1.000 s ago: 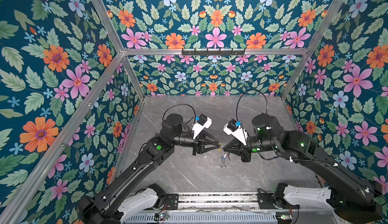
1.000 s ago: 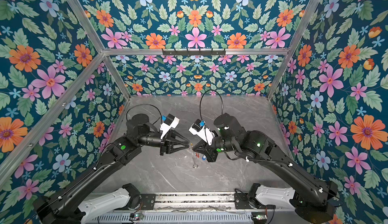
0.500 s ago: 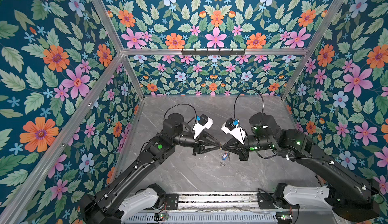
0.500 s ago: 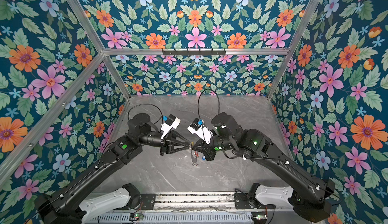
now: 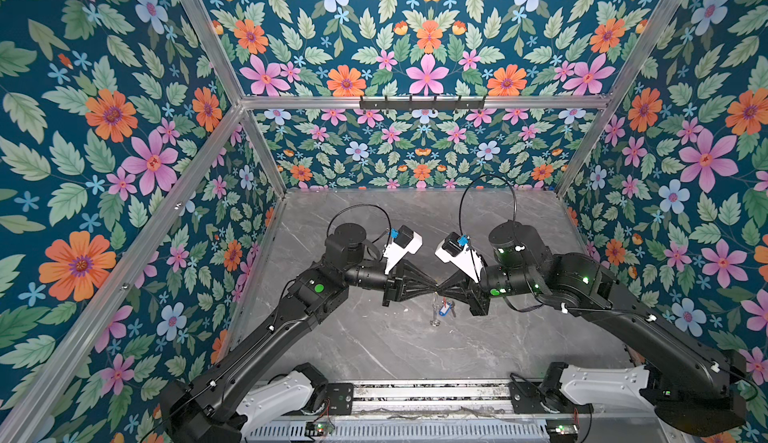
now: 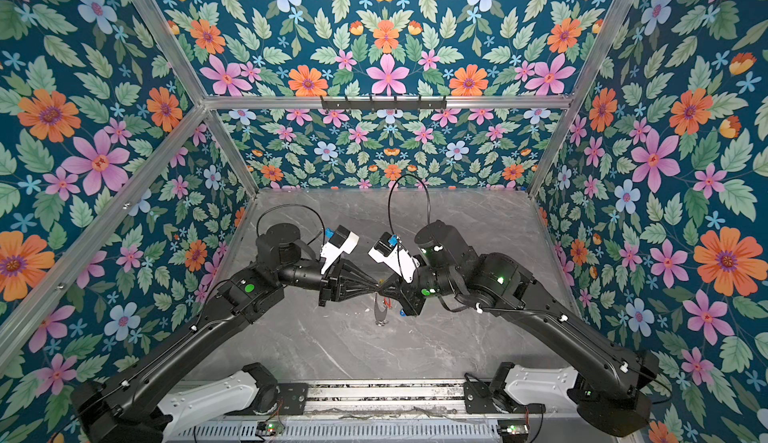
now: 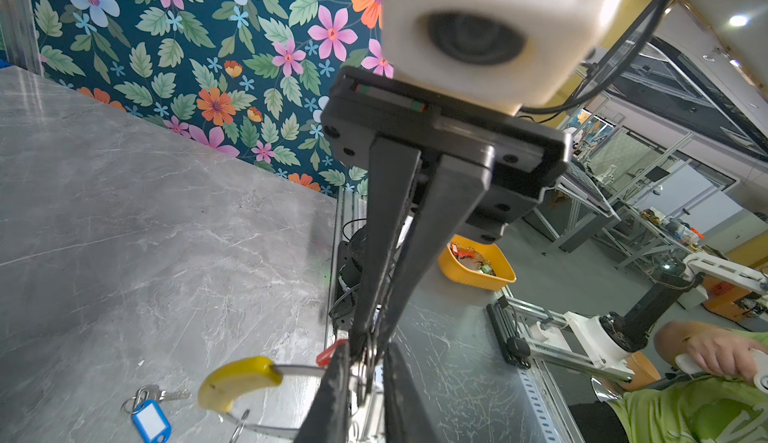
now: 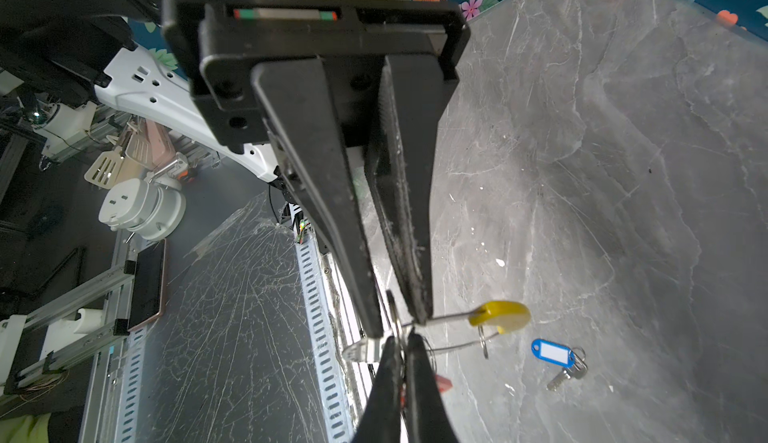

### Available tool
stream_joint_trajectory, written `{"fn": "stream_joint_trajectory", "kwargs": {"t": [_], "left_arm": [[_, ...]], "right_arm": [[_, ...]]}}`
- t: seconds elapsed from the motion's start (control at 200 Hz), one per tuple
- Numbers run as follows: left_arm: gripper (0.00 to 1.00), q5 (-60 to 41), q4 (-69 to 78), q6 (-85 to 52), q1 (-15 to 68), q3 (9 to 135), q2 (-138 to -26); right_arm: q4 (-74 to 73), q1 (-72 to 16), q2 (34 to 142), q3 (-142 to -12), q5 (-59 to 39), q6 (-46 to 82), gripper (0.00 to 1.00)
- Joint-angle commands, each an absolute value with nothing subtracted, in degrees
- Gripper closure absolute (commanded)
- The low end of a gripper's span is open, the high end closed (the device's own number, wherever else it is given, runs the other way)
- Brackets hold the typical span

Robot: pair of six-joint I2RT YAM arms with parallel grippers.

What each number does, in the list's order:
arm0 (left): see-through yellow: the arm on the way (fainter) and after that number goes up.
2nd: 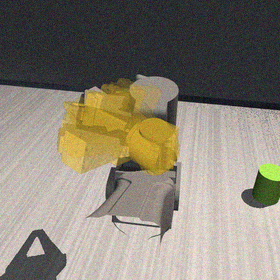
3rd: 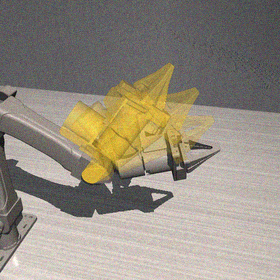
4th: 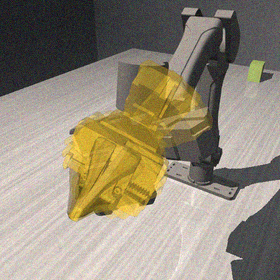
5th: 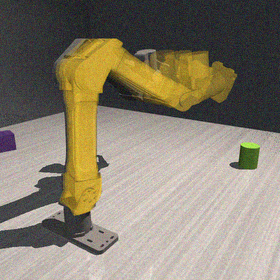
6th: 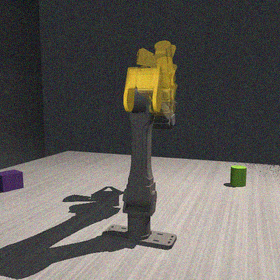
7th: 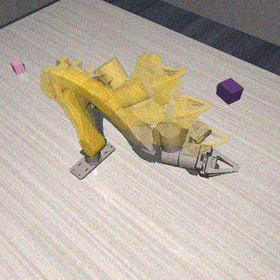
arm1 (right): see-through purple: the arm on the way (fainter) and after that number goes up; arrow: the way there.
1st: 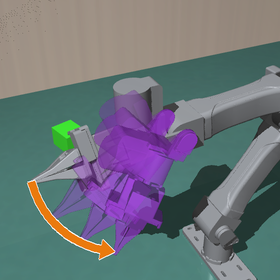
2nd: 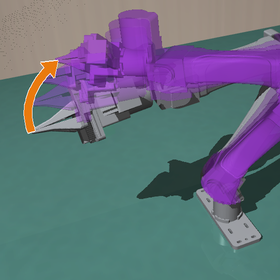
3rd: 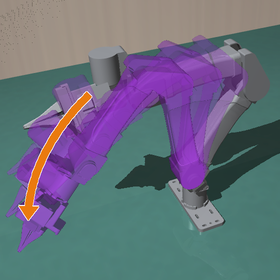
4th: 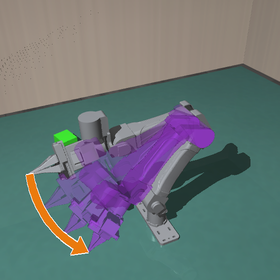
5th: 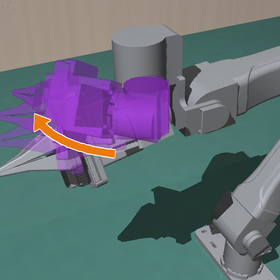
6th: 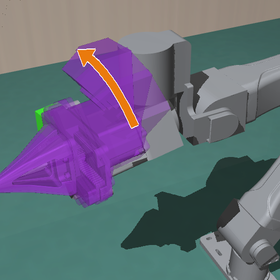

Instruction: Remove the keys from the keyring

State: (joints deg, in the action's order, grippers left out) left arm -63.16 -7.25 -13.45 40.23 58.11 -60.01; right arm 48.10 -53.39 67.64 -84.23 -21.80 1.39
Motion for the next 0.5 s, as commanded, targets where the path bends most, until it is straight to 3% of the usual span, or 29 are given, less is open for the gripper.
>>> {"fn": "stream_joint_trajectory", "kwargs": {"t": [0.0,0.15,0.235,0.38,0.495], "left_arm": [[0.86,-64.1,-5.6,-13.4,40.3,58.3,-60.1],[0.91,-64.0,-4.7,-13.5,40.3,58.1,-60.2],[1.0,-63.1,-2.5,-14.3,40.4,57.3,-59.9],[1.0,-60.0,2.6,-15.5,40.4,54.6,-57.7],[1.0,-58.8,5.0,-16.2,40.4,53.4,-56.1]], "right_arm": [[47.0,-53.4,67.8,-84.6,-21.2,1.7,1.0],[46.5,-53.4,68.1,-84.3,-21.6,1.8,1.0],[45.9,-53.4,68.2,-84.1,-21.5,2.1,1.0],[43.9,-53.4,67.3,-83.0,-20.2,2.1,1.0],[40.2,-53.4,64.1,-80.3,-19.0,2.2,0.78]]}}
